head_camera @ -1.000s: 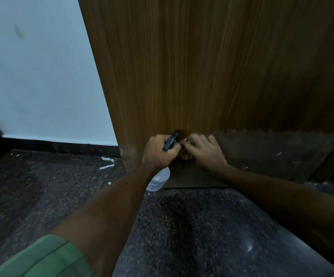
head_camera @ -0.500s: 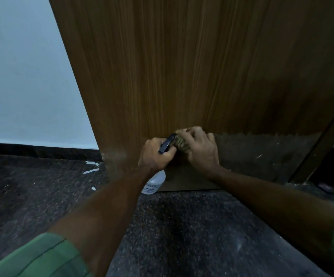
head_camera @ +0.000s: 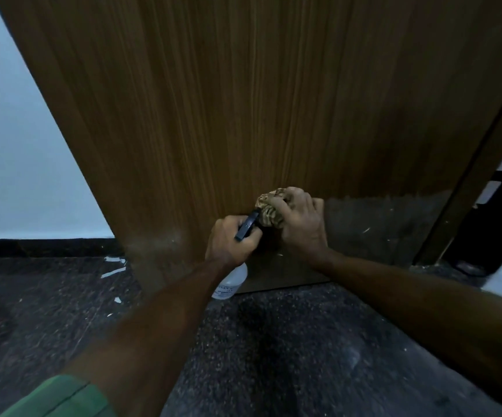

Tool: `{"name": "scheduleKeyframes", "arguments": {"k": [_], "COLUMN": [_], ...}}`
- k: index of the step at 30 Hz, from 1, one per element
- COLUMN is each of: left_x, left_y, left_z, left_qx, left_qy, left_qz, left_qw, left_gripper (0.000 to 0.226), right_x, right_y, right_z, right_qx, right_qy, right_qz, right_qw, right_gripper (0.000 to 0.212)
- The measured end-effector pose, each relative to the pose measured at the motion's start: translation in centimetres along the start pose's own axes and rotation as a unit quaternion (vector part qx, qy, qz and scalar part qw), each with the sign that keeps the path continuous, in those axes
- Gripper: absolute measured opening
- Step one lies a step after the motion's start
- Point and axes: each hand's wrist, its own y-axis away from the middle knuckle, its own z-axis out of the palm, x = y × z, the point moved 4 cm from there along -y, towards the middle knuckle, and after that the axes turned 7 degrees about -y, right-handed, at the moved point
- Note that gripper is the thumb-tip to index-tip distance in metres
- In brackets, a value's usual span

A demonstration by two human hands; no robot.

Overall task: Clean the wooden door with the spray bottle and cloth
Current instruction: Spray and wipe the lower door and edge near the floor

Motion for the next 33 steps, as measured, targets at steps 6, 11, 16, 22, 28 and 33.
{"name": "scheduleKeyframes", "arguments": {"k": [6,11,16,22,28,33], "left_x": [1.8,4.1,4.9,5.7,6.7,8.6], "left_y": [-0.4,-1.7,-1.7,-1.1,-0.8,-2.2], "left_z": [2.3,2.0,1.5,0.8,2.0,5.6], "left_qx": [-0.016,-0.01,-0.029,-0.092,-0.099,-0.117], "left_qy": [0.004,-0.005,-0.024,-0.084,-0.072,-0.041], "left_qz": [0.015,0.051,0.065,0.07,0.065,0.064], "left_qw": [1.0,0.999,0.997,0.99,0.99,0.99], "left_gripper": [0.03,0.034,0.035,0.038,0.041,0.034], "right_x": [2.5,3.5,5.0,6.7,7.5,9.1], "right_y": [6.2,2.7,3.9,6.5,2.1,7.4], "right_z": [3.3,0.6,1.0,1.1,-1.9,1.1], "right_qx": [-0.183,-0.08,-0.027,-0.125,0.013,-0.128], "right_qy": [0.052,0.019,0.019,0.055,-0.004,0.056], "right_qz": [-0.202,-0.071,-0.063,-0.136,-0.009,-0.249], "right_qw": [0.961,0.994,0.997,0.981,1.0,0.958], "right_gripper": [0.039,0.046,0.051,0.056,0.052,0.038]}}
